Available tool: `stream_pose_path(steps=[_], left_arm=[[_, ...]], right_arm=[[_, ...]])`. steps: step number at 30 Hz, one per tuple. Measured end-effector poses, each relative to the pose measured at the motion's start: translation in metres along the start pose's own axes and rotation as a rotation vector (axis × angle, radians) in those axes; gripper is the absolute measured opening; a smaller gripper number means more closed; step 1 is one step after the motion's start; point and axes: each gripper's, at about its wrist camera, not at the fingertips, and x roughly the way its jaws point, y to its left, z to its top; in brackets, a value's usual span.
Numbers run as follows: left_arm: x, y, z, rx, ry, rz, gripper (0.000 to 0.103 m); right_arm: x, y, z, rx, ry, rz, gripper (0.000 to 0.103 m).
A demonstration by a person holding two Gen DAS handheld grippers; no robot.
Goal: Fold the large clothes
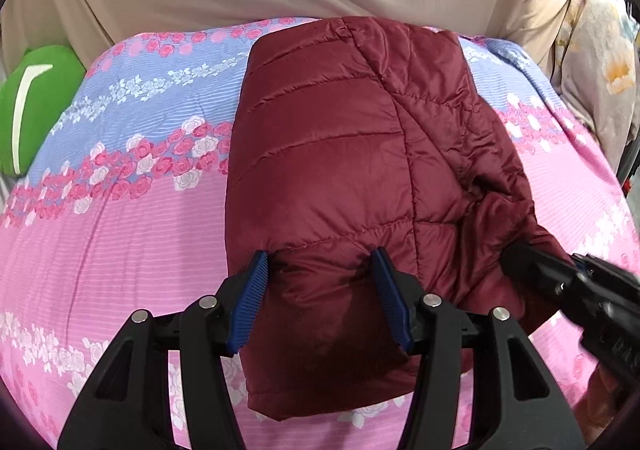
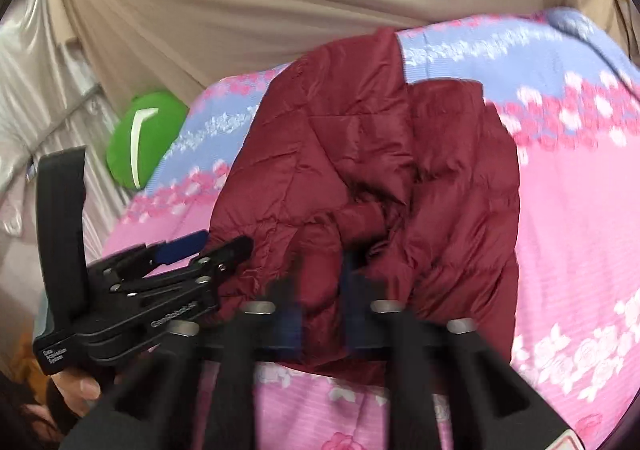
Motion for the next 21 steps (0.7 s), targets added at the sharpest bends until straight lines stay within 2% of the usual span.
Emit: stream_pose_path(steps=[3,4,7,9,11,13,14,15,17,18,19,21], left_arm=[[-0.003,-0.002,-0.001,0.007,-0.007,-0.029,0.053],[0.000,-0.005,-0.002,0.016,-0.005,-0.031,0.053],[0.016,-0.017,-0.007,0.049,0.017,-0.030,0.054],[0.023,-0.027,-0.010,0.077,0.020,-0.012,0.054],[0.028,-0.036,-0.012,0.108,0.018,0.016,0.054],[0.030,-0.039,-0.013,0.114,0.015,0.033,0.054],[0.031,-0.039,-0.013,0.114,0.016,0.035,0.054],[0.031,-0.039,-0.013,0.112,0.016,0.036,0.054],[0.032,-0.038,-0.012,0.107,0.018,0.035,0.054],[0.032,-0.038,-0.012,0.105,0.019,0.033,0.054],[0.031,-0.038,-0.012,0.105,0.018,0.034,0.054],[0.031,-0.039,-0.012,0.105,0.018,0.036,0.054]], right_arm=[[-0.029,-0.012,-0.003,0.010,-0.111,-0.034,0.004],[-0.033,-0.017,-0.005,0.018,-0.119,-0.048,0.003],[-0.018,-0.052,-0.020,0.107,-0.042,-0.092,0.003],[0.008,-0.081,-0.036,0.214,0.049,-0.062,0.002],[0.018,-0.095,-0.044,0.283,0.077,-0.025,0.001],[0.015,-0.092,-0.040,0.270,0.093,-0.044,0.001],[0.009,-0.085,-0.035,0.240,0.087,-0.082,0.003],[0.002,-0.079,-0.030,0.221,0.074,-0.107,0.005],[-0.017,-0.065,-0.016,0.179,0.007,-0.143,0.018],[-0.026,-0.058,-0.007,0.160,-0.039,-0.152,0.018],[-0.035,-0.050,0.006,0.129,-0.088,-0.148,0.019],[-0.041,-0.041,0.026,0.095,-0.136,-0.137,0.028]])
